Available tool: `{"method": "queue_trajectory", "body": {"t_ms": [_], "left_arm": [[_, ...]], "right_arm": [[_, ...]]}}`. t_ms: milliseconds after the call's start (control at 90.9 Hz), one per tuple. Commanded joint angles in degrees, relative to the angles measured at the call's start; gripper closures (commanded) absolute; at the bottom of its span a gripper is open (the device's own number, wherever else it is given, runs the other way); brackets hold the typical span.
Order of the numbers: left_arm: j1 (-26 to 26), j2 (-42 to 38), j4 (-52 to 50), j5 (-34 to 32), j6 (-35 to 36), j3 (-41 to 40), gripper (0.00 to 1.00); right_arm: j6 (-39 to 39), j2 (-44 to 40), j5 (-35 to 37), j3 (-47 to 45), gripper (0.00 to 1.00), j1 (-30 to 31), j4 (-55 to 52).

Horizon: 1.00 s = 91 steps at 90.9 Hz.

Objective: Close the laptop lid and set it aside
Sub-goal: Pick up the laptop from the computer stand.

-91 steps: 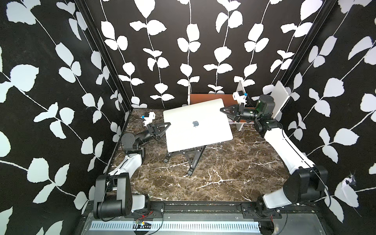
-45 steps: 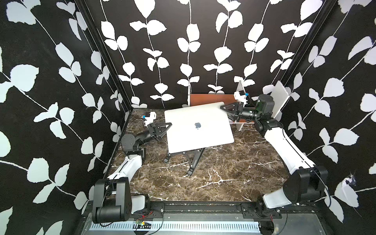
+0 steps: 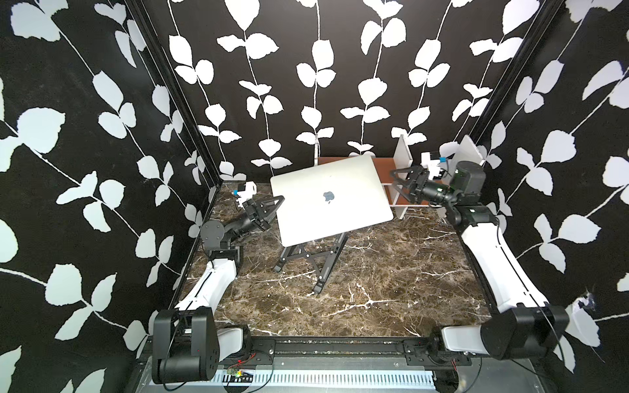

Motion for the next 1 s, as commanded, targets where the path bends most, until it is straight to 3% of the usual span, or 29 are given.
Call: {"method": "queue_trajectory", "body": {"t_ms": [0, 143, 275, 363, 495, 649, 814, 990], "left_arm": [[-0.05, -4.30, -1.42, -7.63, 1.27, 5.10, 1.00], [-0.15, -6.53, -7.31, -11.28, 4.32, 7.02, 1.00], [-0.28, -7.90, -11.66, -15.47, 5.75, 9.00, 1.00], [-0.55, -8.41, -15.66, -17.72, 7.34, 11.32, 1.00], [-2.05, -7.56, -18.71, -20.29, 8.98, 14.11, 1.00], [-4.82, -5.94, -19.40, -22.91, 10.43, 16.00, 1.00], [-7.97, -4.55, -20.51, -24.74, 12.53, 17.58, 1.00], [-9.57, -4.80, -21.03, -25.97, 13.59, 17.38, 1.00]], "right_arm": [[0.51, -6.96, 5.99, -2.77, 0.25, -3.49, 5.85], [6.51, -16.43, 9.00, -13.66, 0.26, -5.64, 15.94], [17.28, -24.18, 10.62, -26.28, 0.28, -5.26, 30.65], [16.98, -28.48, 12.38, -29.56, 0.29, -2.37, 30.32], [10.28, -32.35, 17.92, -29.95, 0.29, 7.08, 24.86], [8.21, -32.72, 31.47, -32.87, 0.29, 21.19, 26.91], [2.96, -26.28, 44.25, -29.97, 0.30, 38.59, 29.38], [4.57, -18.49, 53.31, -24.68, 0.31, 45.98, 28.86]]}}
